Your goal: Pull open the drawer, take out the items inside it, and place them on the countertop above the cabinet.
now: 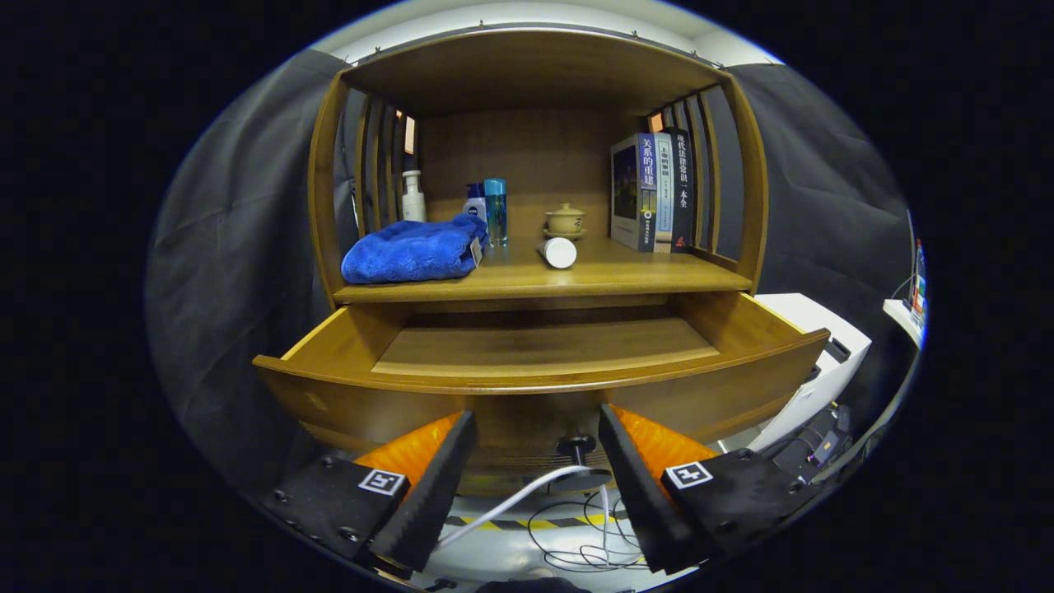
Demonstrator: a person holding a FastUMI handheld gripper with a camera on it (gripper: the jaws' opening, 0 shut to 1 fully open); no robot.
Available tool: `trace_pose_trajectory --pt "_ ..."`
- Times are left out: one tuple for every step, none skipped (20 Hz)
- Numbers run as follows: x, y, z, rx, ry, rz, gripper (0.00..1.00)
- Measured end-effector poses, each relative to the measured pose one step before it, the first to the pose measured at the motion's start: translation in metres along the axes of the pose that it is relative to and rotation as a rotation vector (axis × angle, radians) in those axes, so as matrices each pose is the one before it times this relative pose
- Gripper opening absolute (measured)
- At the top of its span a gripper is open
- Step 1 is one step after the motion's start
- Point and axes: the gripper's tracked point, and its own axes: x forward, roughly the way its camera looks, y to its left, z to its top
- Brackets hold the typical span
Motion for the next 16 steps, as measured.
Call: trace_pose_trajectory --pt "0.00590 0.00015 -0.00196 -0.01005 0.01803 -0.00307 0.99" --pt "0.00434 -0.00067 0.00366 -0.00697 -0.00786 -0.00282 0.99" --pt "0.00335 0.00092 0.00061 -0.00545 0.00027 -0.00117 0.99" --pt "0.00592 -0.00013 0.00399 0.00132 -0.00495 -0.00174 0.99" --pt "0.00555 0.00064 0.00219 0.00011 -0.00291 -0.00329 0.99" --pt "0.00566 0.00082 0.00145 -0.00354 -0.00358 -0.00290 0.99" --pt "0.00501 0.00065 0.00252 -0.00362 -0.00544 -0.00394 0.99" --pt "0.00501 0.00104 0.00130 -0.00320 -0.00189 -0.00503 0.99" --pt "0.00390 0.00106 0.00116 -0.00800 -0.00190 -0.00539 0.99" --pt "0.00539 0.00063 0.00152 -0.01105 0.00161 -0.00633 0.99" --pt "0.00177 0.00007 0.00024 -0.01291 -0.00023 -0.00380 0.99" --pt "0.00324 0.00085 -0.00147 -0.01633 0.00226 -0.00170 0.99" --pt "0.00113 0.00030 0.00004 -0.01090 -0.00039 -0.00290 0.99" --pt "0.00209 -0.00011 0.00047 -0.00380 -0.00253 -0.00127 0.99" --pt "0.00165 0.00075 0.00150 0.00370 0.00118 -0.00044 0.99" --pt "0.00328 0.00072 0.00034 0.00586 0.00121 -0.00005 0.99"
